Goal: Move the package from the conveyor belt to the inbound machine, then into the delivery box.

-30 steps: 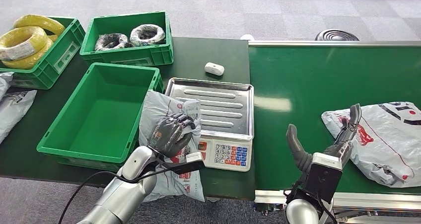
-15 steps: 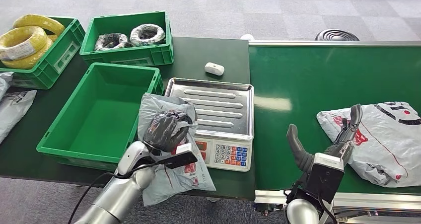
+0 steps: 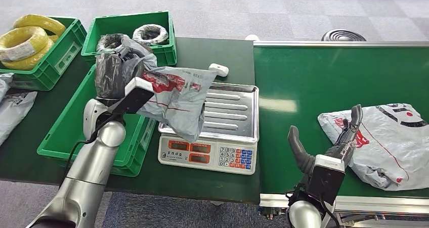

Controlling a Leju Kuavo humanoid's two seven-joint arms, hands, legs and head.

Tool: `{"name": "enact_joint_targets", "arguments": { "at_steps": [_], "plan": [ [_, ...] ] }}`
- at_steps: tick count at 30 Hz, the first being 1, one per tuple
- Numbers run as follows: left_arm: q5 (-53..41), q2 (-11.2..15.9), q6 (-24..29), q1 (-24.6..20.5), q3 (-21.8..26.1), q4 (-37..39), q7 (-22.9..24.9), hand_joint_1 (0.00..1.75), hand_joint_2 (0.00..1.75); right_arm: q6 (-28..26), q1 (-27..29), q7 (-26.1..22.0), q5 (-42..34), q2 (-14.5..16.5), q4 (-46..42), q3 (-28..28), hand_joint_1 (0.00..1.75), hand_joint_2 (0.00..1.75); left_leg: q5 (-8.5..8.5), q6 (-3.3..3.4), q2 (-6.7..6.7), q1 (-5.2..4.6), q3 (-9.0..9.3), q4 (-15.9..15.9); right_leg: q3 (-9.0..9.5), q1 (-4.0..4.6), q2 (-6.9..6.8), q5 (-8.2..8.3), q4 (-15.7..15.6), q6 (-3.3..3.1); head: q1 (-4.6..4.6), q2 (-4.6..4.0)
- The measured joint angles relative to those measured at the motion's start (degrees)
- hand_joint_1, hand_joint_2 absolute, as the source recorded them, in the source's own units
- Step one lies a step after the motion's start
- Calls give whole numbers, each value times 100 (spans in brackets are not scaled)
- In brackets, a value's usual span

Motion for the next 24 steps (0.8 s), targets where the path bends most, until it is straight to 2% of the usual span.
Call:
{"name": "enact_joint_targets", "arguments": {
  "at_steps": [3, 4, 5, 7, 8, 9, 14, 18, 24],
  "plan": [
    [101, 5, 292, -277, 268, 311, -19, 171, 175, -42, -11, 2, -20, 11, 41, 31, 0, 175, 0, 0, 0, 0, -1, 0, -1, 0, 0, 0, 0, 0, 0, 0],
    [120, 9, 382, -377, 332, 450, -13, 164, 175, -58, -12, 4, -33, 11, 56, 39, 0, 175, 0, 0, 0, 0, -1, 0, -2, 0, 0, 0, 0, 0, 0, 0],
    [125, 15, 468, -480, 388, 605, -3, 139, 175, -73, -13, 7, -48, 10, 70, 49, 0, 175, 0, 0, 0, 0, -2, 0, -2, 0, 0, 0, 0, 0, 0, 0],
    [109, 32, 634, -674, 466, 941, 21, 54, 175, -95, -15, 12, -75, 10, 97, 74, 0, 175, 0, 0, 0, 0, -2, 0, -1, 0, 0, 0, 0, 0, 0, 1],
    [98, 39, 713, -753, 491, 1111, 27, 17, 175, -98, -15, 13, -86, 10, 109, 87, 0, 175, 0, 0, 0, 0, -2, 0, -1, -1, 0, 0, 0, 0, 0, 1],
    [82, 45, 793, -824, 510, 1280, 37, 0, 175, -100, -14, 14, -95, 10, 118, 99, 0, 175, 0, 0, 0, 0, -2, 0, -1, -1, 0, 0, 0, 0, -1, 1],
    [-288, 77, 1079, -996, 645, 2179, 215, 0, 175, -105, -3, 15, -125, 10, 136, 156, 0, 175, 0, 0, 2, -1, -1, 0, -2, -1, 2, 0, 0, 0, 0, 1],
    [-487, 74, 1110, -991, 859, 2655, 149, 0, 0, -106, 3, 39, -118, 10, 136, 181, 0, 175, 0, 0, 2, 0, -1, 0, -3, 0, 2, 0, 0, 0, 0, 0],
    [-953, -15, 1113, -887, 1343, 2917, 12, 0, 0, -108, 62, 79, -89, 10, 136, 225, 0, 175, -1, 0, 2, 0, -1, 0, -3, -1, 2, 0, 0, 0, 1, 0]
  ]
}}
